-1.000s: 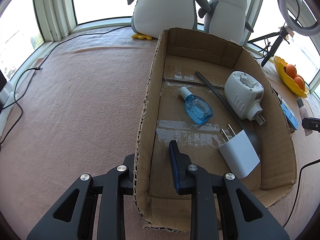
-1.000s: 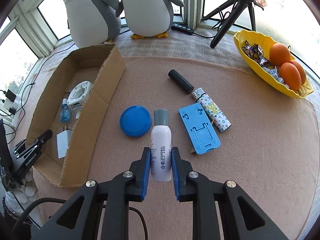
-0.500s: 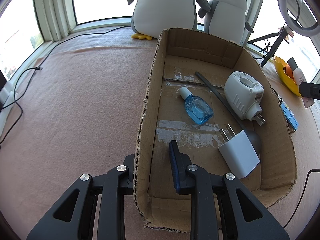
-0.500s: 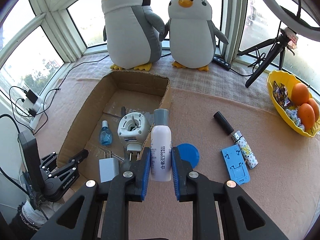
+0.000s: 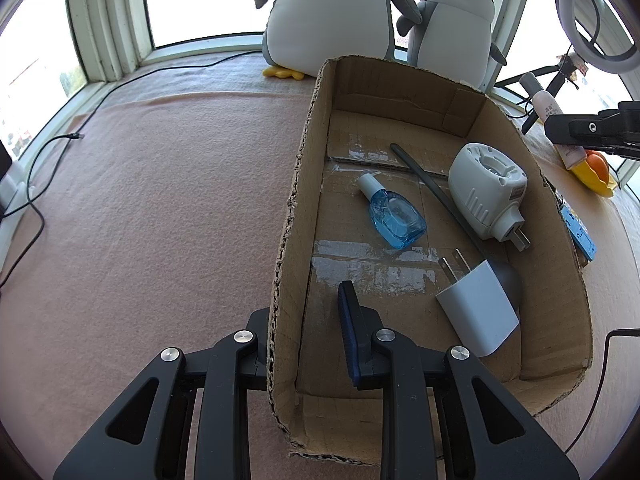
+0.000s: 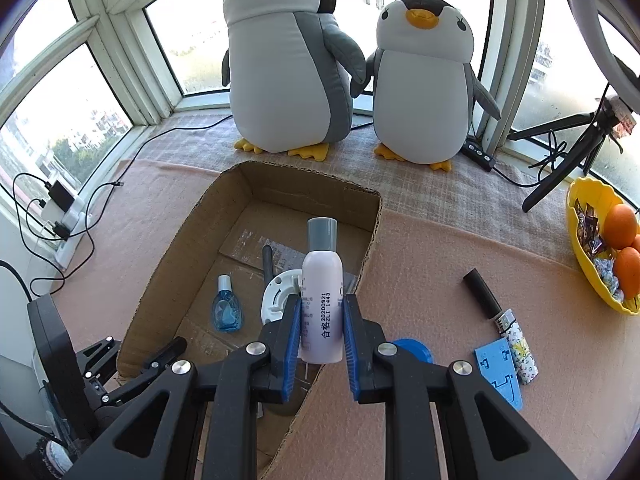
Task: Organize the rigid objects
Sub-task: 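Carry the white bottle into the box and release it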
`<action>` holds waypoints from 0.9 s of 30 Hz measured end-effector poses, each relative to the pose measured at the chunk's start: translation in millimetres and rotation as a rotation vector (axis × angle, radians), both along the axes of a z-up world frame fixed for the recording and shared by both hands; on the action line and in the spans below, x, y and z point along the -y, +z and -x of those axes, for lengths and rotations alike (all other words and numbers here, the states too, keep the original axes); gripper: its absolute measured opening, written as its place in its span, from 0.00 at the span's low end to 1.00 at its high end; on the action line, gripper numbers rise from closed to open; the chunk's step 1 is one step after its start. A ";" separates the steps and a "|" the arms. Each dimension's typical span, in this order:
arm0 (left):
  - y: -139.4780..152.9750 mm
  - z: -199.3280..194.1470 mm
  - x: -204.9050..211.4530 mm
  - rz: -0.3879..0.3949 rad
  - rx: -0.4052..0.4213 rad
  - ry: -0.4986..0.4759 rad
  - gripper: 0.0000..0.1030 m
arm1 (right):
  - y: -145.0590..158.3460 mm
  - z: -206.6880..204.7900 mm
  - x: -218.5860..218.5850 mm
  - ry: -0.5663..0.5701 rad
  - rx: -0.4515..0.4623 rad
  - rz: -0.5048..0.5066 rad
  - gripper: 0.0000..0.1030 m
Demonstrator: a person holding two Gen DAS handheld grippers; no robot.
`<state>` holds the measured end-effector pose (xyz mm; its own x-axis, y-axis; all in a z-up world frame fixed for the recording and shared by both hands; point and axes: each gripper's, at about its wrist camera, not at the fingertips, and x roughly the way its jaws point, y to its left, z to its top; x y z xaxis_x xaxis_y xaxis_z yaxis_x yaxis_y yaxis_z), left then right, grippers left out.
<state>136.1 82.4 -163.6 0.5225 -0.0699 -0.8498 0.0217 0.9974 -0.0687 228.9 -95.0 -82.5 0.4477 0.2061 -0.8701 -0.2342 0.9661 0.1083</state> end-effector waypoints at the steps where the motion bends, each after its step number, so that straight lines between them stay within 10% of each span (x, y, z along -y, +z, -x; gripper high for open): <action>1: 0.0 0.0 0.0 0.000 0.000 0.000 0.22 | -1.3 -2.4 -0.8 0.000 0.001 0.004 0.18; 16: -1.8 -0.9 1.5 0.002 -0.003 -0.001 0.22 | -15.7 -28.9 -6.4 0.004 0.011 0.032 0.18; 20: -1.8 -0.8 1.9 0.001 -0.003 -0.001 0.22 | -10.8 -29.0 -1.7 -0.018 0.042 0.034 0.61; 27: -1.5 -0.5 1.2 -0.001 -0.001 0.000 0.22 | -4.7 -24.4 9.8 -0.033 0.051 0.020 0.62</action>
<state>136.7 81.2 -165.1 0.5217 -0.0689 -0.8503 0.0216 0.9975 -0.0676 253.3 -104.8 -87.2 0.4981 0.1734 -0.8496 -0.2065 0.9753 0.0780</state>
